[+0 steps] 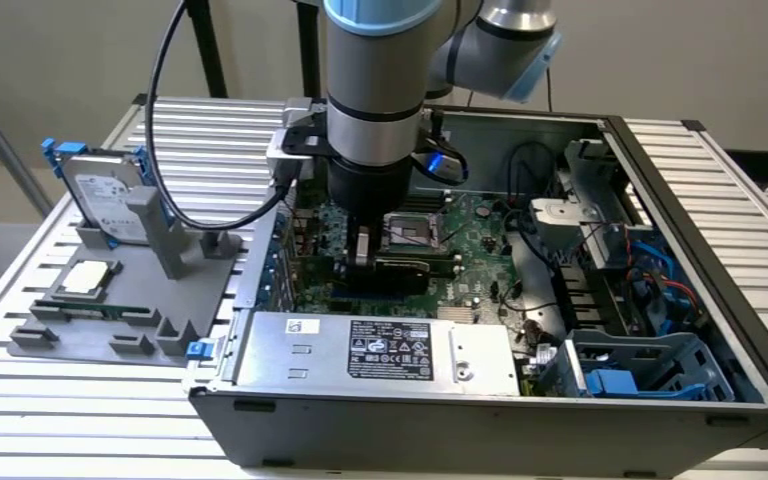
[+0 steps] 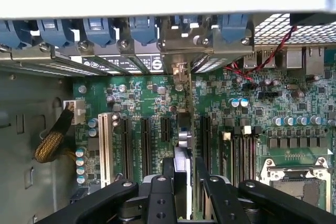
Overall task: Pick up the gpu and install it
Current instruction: 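Press down on the gpu until it lock into place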
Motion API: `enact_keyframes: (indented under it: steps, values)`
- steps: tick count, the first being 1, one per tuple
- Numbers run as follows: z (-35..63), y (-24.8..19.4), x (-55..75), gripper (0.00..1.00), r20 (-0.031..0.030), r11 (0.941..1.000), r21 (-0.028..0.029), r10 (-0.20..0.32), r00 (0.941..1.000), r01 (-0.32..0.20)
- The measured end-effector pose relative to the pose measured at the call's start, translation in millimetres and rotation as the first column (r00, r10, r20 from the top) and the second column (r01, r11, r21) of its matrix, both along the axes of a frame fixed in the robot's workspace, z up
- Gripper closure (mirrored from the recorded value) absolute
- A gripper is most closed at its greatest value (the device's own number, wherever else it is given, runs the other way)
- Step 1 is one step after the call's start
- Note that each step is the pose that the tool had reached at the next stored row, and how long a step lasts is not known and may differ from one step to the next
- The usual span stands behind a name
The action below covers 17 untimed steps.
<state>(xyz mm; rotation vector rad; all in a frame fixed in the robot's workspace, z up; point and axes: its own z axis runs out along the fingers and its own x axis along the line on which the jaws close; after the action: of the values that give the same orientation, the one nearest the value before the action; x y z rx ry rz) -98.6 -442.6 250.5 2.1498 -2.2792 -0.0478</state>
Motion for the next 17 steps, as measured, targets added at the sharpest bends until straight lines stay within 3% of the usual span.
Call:
enact_keyframes:
  steps: [3,17]
  values:
    - [-0.3,1.6,-0.1,1.00,0.0003,1.0000,0.0008,0.000,1.0000,0.000]
    - [-0.9,1.7,-1.2,1.00,0.0002,1.0000,-0.0018,0.000,1.0000,0.000]
